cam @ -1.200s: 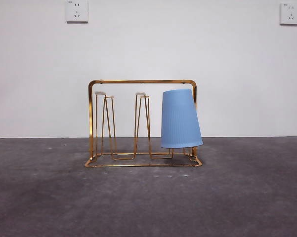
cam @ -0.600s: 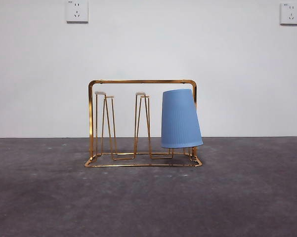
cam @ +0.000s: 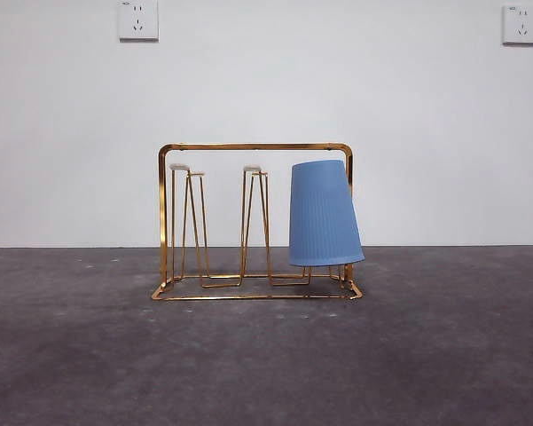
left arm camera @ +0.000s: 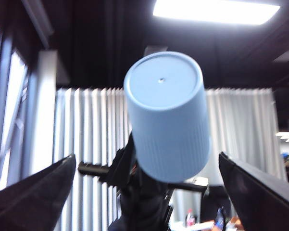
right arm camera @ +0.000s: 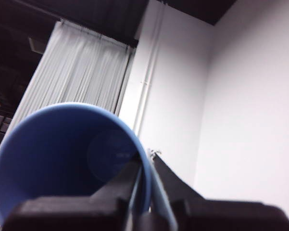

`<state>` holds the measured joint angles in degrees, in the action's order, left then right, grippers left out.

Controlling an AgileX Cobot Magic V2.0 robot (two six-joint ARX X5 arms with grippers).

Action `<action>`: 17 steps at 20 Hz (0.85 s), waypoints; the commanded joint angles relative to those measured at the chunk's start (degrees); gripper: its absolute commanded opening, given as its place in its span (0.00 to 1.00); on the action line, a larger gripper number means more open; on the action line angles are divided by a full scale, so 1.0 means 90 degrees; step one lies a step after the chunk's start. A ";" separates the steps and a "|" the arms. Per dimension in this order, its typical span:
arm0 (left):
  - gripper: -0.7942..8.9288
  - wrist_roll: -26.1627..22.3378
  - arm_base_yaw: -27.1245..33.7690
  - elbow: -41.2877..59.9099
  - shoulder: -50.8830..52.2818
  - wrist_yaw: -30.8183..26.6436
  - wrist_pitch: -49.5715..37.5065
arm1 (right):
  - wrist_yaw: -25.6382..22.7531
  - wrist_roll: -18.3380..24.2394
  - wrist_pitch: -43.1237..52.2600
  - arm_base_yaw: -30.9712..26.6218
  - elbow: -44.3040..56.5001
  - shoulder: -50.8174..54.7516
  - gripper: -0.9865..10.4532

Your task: Pick up cup 1,put cup 1 in the cup rack,pick up cup 2,put cup 2 in the cup rack

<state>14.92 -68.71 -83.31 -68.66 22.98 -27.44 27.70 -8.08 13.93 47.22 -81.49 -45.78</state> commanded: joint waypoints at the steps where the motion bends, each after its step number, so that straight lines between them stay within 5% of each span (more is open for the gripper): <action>1: 0.60 0.0364 0.0017 0.0022 -0.0192 0.0197 -0.0522 | 0.0126 -0.0245 0.0248 0.0007 0.0044 -0.0172 0.08; 6: 0.60 0.0704 0.0100 0.0022 -0.0440 0.0333 -0.1353 | 0.0362 -0.0612 0.0699 0.0007 0.0044 -0.0542 0.08; 17: 0.60 0.0845 0.0282 0.0022 -0.0498 0.0568 -0.2317 | 0.0668 -0.0658 0.0935 0.0007 0.0044 -0.1202 0.08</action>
<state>22.13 -66.30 -83.31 -73.06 27.64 -47.72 33.87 -13.17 22.09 47.24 -81.41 -56.58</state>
